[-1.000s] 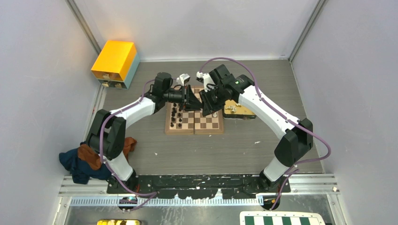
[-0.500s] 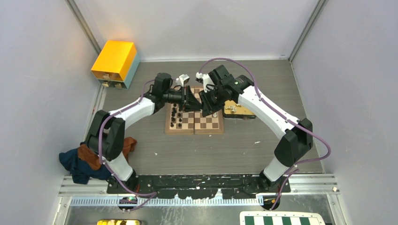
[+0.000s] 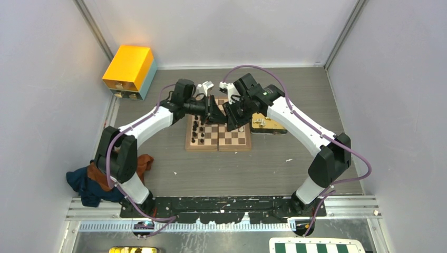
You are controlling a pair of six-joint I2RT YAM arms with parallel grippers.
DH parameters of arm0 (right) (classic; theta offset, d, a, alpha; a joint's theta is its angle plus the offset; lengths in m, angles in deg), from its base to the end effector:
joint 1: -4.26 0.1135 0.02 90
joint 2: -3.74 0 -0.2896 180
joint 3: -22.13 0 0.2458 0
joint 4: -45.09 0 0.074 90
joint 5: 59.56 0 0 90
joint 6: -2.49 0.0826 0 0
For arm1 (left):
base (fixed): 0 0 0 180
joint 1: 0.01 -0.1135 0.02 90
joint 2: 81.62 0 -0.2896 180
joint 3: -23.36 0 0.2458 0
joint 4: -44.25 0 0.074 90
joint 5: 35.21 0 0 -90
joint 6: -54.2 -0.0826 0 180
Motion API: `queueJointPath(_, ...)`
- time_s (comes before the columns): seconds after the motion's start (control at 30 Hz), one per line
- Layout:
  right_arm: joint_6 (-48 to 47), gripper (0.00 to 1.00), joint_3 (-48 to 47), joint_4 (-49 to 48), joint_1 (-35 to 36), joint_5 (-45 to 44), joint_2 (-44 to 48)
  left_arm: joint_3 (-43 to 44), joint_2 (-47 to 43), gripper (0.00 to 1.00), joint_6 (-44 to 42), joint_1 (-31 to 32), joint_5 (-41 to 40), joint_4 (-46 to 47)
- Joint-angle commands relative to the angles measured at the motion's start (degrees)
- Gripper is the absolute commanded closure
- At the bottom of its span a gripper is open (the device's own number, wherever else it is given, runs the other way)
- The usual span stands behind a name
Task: Set up the chess pieces on the board
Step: Place the chess piece on the chessboard.
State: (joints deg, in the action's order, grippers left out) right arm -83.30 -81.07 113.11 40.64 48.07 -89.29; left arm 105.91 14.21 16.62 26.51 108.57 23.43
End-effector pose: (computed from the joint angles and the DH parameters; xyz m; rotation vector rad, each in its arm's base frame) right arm 0.2738 0.2328 0.3168 -0.8469 2.5101 0.6494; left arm 0.3195 -0.2339 0.2763 0.0904 2.4550 -1.7288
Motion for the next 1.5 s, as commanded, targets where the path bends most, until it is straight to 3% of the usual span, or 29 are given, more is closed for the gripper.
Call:
queueJointPath(0.0, -1.0, 0.67, -2.0, -1.2, 0.1, -0.6, 1.5, 2.1, -2.4, 0.89, -4.1, -0.2, -3.1, -4.0)
queueJointPath(0.63, -1.3, 0.61, -1.2, -1.4, -0.1, -3.7, 3.8, 5.9, -2.5, 0.92, -8.8, 0.1, -9.2, -9.3)
queueJointPath(0.8, 0.2, 0.60, 1.7, -3.8, -0.2, -10.5, 7.4, 9.6, -2.0, 0.92, -14.1, 2.1, -16.1, -14.1)
queueJointPath(1.13, 5.9, 0.60, 10.9, -12.0, -1.1, -28.9, 15.7, 12.1, 1.7, 0.97, -22.7, 9.5, -36.1, -12.5)
queueJointPath(1.47, 7.6, 0.60, 16.1, -16.3, -1.4, -34.7, 19.0, 15.7, 8.1, 1.00, -26.5, 15.6, -49.6, -6.9)
